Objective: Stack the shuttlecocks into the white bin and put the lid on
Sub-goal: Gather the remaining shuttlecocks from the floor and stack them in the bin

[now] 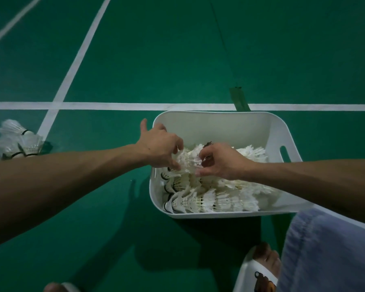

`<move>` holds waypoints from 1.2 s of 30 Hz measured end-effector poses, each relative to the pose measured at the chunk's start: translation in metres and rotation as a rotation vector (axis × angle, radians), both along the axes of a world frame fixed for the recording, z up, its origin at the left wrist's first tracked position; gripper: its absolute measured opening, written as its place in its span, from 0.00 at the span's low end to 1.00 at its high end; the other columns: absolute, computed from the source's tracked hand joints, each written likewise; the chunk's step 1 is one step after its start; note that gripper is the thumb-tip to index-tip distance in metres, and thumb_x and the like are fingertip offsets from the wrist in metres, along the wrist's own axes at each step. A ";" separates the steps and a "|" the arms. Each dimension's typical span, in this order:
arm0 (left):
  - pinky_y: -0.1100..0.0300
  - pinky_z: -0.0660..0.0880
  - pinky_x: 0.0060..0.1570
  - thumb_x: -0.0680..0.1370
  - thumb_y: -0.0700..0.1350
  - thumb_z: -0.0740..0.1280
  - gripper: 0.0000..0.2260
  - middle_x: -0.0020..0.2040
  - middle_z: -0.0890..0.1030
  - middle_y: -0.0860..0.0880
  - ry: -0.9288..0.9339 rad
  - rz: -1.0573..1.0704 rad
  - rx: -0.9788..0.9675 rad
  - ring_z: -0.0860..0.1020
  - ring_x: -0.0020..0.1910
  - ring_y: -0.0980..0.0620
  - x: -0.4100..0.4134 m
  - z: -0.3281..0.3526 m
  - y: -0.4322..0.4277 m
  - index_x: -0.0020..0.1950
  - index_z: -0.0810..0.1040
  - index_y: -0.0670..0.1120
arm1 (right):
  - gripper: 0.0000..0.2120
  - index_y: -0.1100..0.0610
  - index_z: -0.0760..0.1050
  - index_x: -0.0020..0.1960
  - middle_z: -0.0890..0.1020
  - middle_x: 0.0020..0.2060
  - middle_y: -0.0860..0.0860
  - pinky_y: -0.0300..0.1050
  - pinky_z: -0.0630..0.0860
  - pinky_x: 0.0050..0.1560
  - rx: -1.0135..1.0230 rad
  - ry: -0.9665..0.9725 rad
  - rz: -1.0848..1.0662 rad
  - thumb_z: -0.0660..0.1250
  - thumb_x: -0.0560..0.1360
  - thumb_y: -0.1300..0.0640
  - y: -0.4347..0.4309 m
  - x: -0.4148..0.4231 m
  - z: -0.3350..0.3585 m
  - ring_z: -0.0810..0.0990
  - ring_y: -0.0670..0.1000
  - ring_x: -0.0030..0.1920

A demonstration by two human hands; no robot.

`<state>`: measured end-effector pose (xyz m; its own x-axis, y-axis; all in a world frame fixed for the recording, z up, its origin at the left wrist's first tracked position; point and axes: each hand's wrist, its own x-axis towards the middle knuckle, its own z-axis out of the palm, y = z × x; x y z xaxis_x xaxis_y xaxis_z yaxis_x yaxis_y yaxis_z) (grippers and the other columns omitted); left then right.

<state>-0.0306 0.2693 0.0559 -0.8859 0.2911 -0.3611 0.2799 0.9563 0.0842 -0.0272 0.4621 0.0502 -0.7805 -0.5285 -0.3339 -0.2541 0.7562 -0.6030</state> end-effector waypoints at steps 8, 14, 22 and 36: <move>0.38 0.53 0.70 0.68 0.67 0.69 0.30 0.60 0.77 0.58 -0.045 -0.026 0.072 0.62 0.69 0.48 0.003 0.007 -0.003 0.66 0.71 0.57 | 0.18 0.55 0.81 0.41 0.84 0.39 0.48 0.43 0.81 0.44 0.020 0.164 -0.102 0.78 0.61 0.43 0.022 -0.002 0.025 0.80 0.43 0.40; 0.46 0.58 0.72 0.70 0.63 0.70 0.34 0.73 0.62 0.50 0.072 -0.037 0.254 0.57 0.72 0.48 0.012 0.017 -0.023 0.72 0.66 0.51 | 0.21 0.52 0.78 0.52 0.80 0.50 0.48 0.46 0.78 0.52 0.007 0.335 0.008 0.76 0.64 0.43 -0.005 -0.006 0.047 0.77 0.47 0.50; 0.54 0.58 0.72 0.72 0.61 0.69 0.36 0.73 0.63 0.44 0.172 0.138 0.354 0.61 0.72 0.46 0.032 0.018 -0.096 0.73 0.64 0.44 | 0.22 0.54 0.79 0.55 0.82 0.51 0.51 0.47 0.80 0.52 -0.150 0.316 0.065 0.77 0.65 0.46 -0.076 -0.002 0.057 0.80 0.47 0.51; 0.49 0.65 0.66 0.66 0.71 0.63 0.38 0.66 0.72 0.43 0.080 0.522 0.171 0.69 0.65 0.41 0.110 -0.074 -0.291 0.67 0.72 0.46 | 0.24 0.58 0.77 0.59 0.81 0.55 0.54 0.43 0.75 0.57 0.007 0.220 0.372 0.76 0.69 0.47 -0.284 -0.006 -0.022 0.80 0.51 0.54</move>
